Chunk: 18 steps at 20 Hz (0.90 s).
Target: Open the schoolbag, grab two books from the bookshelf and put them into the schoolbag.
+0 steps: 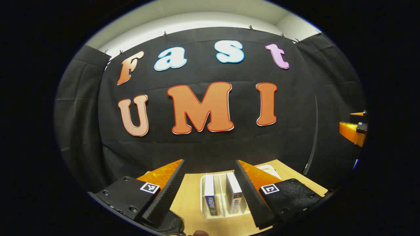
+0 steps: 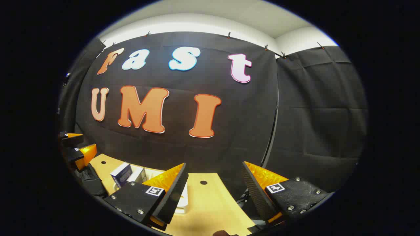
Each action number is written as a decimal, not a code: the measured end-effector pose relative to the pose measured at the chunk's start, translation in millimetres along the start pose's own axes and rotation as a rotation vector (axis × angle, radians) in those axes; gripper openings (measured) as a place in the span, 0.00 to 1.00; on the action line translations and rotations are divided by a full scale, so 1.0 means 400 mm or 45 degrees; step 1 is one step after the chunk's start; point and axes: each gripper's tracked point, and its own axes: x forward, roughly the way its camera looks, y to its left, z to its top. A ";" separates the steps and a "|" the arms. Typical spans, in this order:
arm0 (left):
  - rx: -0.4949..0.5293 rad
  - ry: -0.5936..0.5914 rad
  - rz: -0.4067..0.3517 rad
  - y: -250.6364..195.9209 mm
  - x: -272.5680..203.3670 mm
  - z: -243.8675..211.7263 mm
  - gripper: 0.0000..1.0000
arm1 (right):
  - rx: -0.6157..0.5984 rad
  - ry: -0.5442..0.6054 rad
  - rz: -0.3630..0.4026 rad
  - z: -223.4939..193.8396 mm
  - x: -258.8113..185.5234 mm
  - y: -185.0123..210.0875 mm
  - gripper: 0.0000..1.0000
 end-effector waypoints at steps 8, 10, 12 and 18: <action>-0.100 -0.110 0.096 0.108 -0.046 0.001 0.96 | 0.013 -0.053 0.183 -0.014 0.008 0.157 0.97; -0.099 -0.129 0.137 0.125 -0.042 0.000 0.96 | 0.038 -0.074 0.214 -0.020 0.025 0.180 0.97; -0.114 -0.144 0.175 0.133 -0.038 -0.004 0.96 | 0.074 -0.091 0.259 -0.028 0.038 0.212 0.97; -0.080 -0.145 0.234 0.131 -0.044 -0.047 0.96 | 0.030 -0.097 0.421 -0.063 0.074 0.315 0.97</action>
